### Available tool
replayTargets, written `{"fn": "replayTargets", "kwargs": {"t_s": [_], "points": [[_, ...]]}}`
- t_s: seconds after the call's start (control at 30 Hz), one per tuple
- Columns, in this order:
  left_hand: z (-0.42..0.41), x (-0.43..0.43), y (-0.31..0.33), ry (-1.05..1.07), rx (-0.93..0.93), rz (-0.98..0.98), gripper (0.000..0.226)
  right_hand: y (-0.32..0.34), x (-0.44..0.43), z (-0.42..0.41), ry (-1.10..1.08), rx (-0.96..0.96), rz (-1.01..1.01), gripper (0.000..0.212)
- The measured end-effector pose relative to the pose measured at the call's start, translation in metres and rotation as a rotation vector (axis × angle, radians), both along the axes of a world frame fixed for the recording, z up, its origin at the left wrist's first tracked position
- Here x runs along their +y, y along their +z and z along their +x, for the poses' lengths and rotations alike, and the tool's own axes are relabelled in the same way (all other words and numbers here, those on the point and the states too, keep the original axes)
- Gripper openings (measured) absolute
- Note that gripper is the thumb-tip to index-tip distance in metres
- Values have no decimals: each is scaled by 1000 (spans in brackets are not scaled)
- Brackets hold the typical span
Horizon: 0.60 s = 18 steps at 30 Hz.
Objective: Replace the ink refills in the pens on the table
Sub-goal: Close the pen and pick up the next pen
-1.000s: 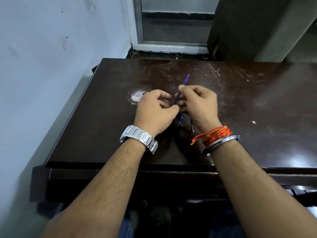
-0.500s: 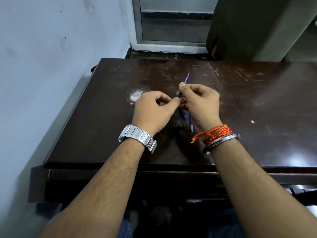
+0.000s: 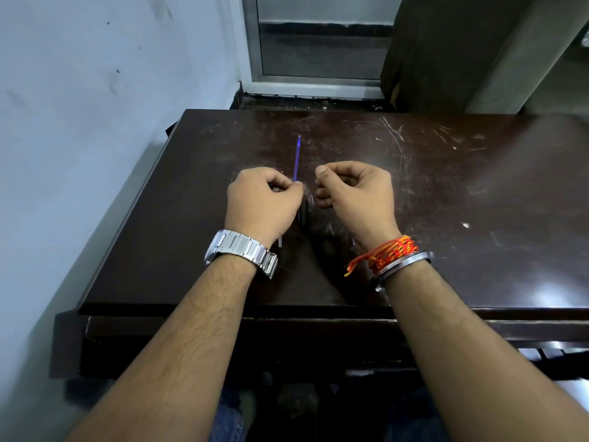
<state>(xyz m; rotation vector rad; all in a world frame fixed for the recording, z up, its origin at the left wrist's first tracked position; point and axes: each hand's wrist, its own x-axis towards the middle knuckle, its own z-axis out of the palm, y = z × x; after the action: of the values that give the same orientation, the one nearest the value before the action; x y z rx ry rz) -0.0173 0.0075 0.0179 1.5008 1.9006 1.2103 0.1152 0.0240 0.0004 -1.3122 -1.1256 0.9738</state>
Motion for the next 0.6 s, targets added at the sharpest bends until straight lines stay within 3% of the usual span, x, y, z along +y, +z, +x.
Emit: {"fn": "replayTargets", "kwargs": {"t_s": [0.27, 0.6], "points": [[-33, 4, 1, 193, 154, -166, 9, -1, 0, 2, -67, -175, 33, 6], [-33, 3, -5, 87, 281, -437, 15, -2, 1, 3, -79, -247, 35, 5]]}}
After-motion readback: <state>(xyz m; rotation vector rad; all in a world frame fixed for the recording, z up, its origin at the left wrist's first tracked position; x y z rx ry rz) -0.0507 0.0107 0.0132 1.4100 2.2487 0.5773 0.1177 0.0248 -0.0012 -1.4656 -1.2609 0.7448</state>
